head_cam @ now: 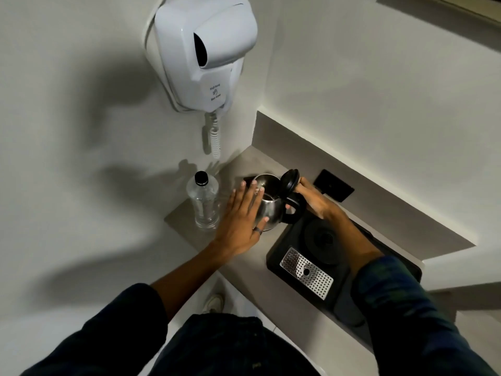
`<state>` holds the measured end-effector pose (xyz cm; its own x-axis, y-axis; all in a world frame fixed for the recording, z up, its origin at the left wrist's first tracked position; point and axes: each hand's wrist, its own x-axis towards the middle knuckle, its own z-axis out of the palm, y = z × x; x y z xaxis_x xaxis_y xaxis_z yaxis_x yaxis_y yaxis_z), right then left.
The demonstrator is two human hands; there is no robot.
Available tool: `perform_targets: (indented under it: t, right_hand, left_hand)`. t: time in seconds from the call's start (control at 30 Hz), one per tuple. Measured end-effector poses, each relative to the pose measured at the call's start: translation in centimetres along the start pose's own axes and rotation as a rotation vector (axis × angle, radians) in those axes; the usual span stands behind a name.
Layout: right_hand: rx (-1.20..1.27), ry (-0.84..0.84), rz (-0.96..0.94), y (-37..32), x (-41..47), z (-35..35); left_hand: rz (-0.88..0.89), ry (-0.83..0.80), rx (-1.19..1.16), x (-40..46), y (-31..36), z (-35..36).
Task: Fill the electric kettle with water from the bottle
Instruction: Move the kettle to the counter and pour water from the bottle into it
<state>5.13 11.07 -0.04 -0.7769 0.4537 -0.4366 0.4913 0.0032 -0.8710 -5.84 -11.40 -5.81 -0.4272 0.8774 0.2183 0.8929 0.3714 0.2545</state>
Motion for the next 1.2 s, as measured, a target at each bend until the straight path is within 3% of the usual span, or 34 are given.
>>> perform_targets:
  t: [0.2, 0.3, 0.4, 0.5, 0.57, 0.73, 0.8, 0.87, 1.0, 1.1, 1.2]
  right_hand:
    - [-0.175, 0.023, -0.041, -0.3, -0.1, -0.4]
    - [-0.397, 0.241, -0.326, -0.5, -0.9, -0.1]
    - [-0.81, 0.388, -0.643, -0.4, -1.8, 0.6]
    - [-1.025, 0.449, -0.66, 1.0, -2.7, 2.4]
    - [-1.038, 0.529, -0.629, 2.0, -3.1, 3.5]
    - [-1.061, 0.676, -0.595, 2.8, -2.5, 4.9]
    - [-1.034, 0.692, -0.585, 3.3, -2.4, 5.4]
    - [-0.984, 0.692, -0.574, 3.7, -2.2, 5.8]
    - [-0.909, 0.693, -0.563, 3.6, -2.2, 6.4]
    - [-0.895, 0.681, -0.562, 3.4, -2.2, 6.5]
    - [-0.881, 0.667, -0.559, 3.3, -2.3, 6.5]
  left_hand:
    - [0.159, -0.047, -0.054, 1.5, 2.4, -0.4]
    - [0.13, -0.04, -0.094, 1.9, 3.2, -0.2]
    - [0.14, -0.024, -0.088, 1.8, 3.1, 0.0]
    - [0.133, 0.032, -0.067, 1.6, 2.8, -0.4]
    - [0.076, 0.155, -0.054, 1.5, 2.4, -1.2]
    - [-0.167, 0.656, -0.084, 0.3, -1.7, -4.5]
    - [-0.305, 0.677, -0.185, 0.0, -3.7, -5.2]
    - [-0.388, 0.587, -0.305, -0.3, -4.7, -5.5]
    - [-0.351, 0.517, -0.504, -0.5, -6.1, -5.7]
    - [-0.371, 0.574, -0.522, -0.5, -6.2, -6.2]
    - [-0.337, 0.759, -0.449, -0.4, -5.8, -7.0]
